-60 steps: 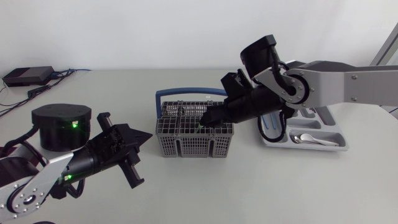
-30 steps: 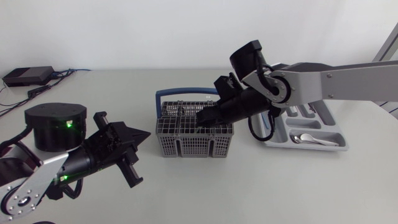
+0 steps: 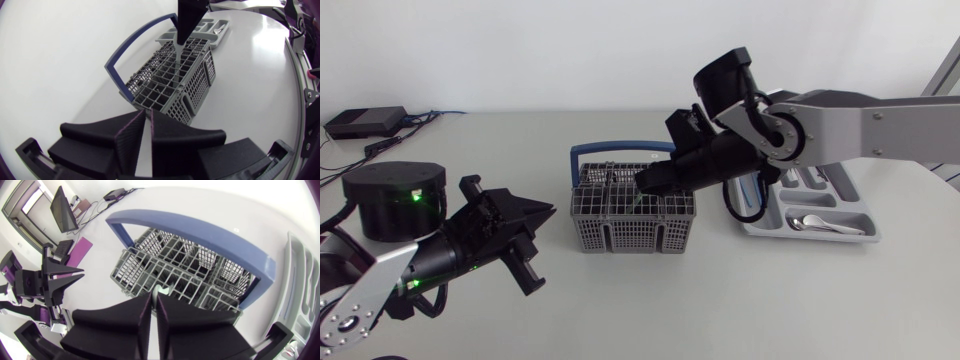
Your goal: Unload the cutlery basket into the drawer organizer.
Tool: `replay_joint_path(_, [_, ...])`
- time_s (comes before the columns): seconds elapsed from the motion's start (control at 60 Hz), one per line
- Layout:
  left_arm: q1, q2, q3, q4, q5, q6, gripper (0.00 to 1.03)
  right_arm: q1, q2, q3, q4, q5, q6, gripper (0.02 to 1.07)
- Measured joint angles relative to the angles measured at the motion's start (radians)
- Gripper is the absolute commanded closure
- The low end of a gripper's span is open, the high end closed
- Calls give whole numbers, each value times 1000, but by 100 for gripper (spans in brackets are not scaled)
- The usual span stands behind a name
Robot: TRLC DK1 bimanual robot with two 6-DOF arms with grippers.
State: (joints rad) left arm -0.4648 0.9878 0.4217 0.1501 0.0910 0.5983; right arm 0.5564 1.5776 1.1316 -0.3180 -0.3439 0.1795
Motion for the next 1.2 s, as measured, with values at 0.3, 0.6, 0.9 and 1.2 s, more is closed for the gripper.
replay_joint_path(0.3, [22, -39, 0, -5, 1, 0, 72, 24, -208, 2, -139, 15, -31, 101])
replay_joint_path(0.6, [24, -65, 0, -30, 1, 0, 72, -33, -426, 6, -306, -26, -86, 101])
replay_joint_path(0.9, [24, -111, -1, -56, 1, -4, 72, -346, -573, 6, -526, -26, -260, 101])
replay_joint_path(1.2, [24, -131, -2, -77, 1, -23, 72, -665, -533, -72, -536, 27, -502, 101])
